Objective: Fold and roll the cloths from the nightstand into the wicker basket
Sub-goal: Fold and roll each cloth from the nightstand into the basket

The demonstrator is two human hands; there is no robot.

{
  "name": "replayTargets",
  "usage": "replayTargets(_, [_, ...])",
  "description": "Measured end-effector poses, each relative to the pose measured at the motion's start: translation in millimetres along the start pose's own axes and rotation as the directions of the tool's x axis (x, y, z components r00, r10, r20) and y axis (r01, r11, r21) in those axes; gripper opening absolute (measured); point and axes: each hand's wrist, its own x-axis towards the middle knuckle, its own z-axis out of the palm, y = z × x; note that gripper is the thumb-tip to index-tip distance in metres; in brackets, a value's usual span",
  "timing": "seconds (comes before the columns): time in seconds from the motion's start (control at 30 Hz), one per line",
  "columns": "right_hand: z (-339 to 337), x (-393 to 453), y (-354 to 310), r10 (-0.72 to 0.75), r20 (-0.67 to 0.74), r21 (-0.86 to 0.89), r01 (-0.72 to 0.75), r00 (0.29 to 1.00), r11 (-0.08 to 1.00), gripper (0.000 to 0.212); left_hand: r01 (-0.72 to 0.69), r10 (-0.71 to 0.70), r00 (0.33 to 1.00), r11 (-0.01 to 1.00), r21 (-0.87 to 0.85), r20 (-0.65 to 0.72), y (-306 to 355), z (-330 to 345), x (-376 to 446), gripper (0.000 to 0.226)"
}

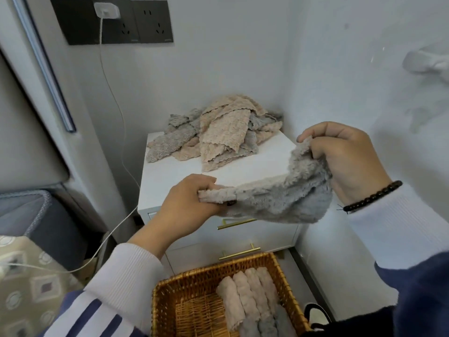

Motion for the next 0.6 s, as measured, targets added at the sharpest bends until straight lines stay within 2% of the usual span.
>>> replayTargets(0.03, [-3.9, 3.9, 3.2, 0.024, -0.03, -0.009, -0.025, 0.999, 1.0, 0.023, 0.015, -0.011, 0.999, 0.998, -0.065, 0.048, 0.1, -5.0, -0.7, 0.012])
replayTargets(0.1, [-12.1, 11.4, 9.9, 0.05, -0.065, -0.017, -0.052, 0.997, 0.999, 0.021, 0.089, -0.049, 0.99, 0.945, -0.316, 0.131, 5.4, -13.2, -3.5, 0.005])
replayTargets(0.17, [-17.5, 17.8, 14.1, 0.073, -0.077, 0.061, -0.068, 0.994, 0.996, 0.024, 0.194, -0.121, 0.979, 0.804, -0.563, 0.164, 11.3, -18.7, -7.1, 0.004])
replayTargets(0.27, [-21.9, 24.4, 19.1, 0.102, -0.099, 0.17, -0.084, 0.99, 0.982, 0.02, 0.21, -0.205, 0.973, 0.6, -0.771, 0.105, 18.4, -27.2, -12.4, 0.02])
replayTargets(0.3, [-22.8, 25.9, 22.2, 0.107, -0.107, 0.147, -0.091, 0.989, 0.985, 0.018, 0.201, -0.226, 0.971, 0.61, -0.767, 0.076, 15.2, -29.2, -11.3, 0.025])
replayTargets(0.37, [-23.9, 27.2, 29.1, 0.115, -0.12, 0.055, -0.109, 0.986, 0.993, 0.016, 0.202, -0.254, 0.967, 0.753, -0.627, 0.007, 6.5, -33.3, -8.8, 0.027])
replayTargets(0.43, [-23.9, 27.2, 33.9, 0.1, -0.131, -0.073, -0.11, 0.986, 0.991, 0.011, 0.203, -0.265, 0.961, 0.868, -0.452, -0.078, -4.0, -36.2, -7.2, 0.017])
replayTargets(0.6, [-23.6, 31.4, 36.4, -0.022, -0.09, -0.34, -0.01, 0.996, 0.94, 0.017, 0.163, -0.171, 0.974, 0.985, -0.062, -0.146, -23.4, -43.2, -13.4, 0.023])
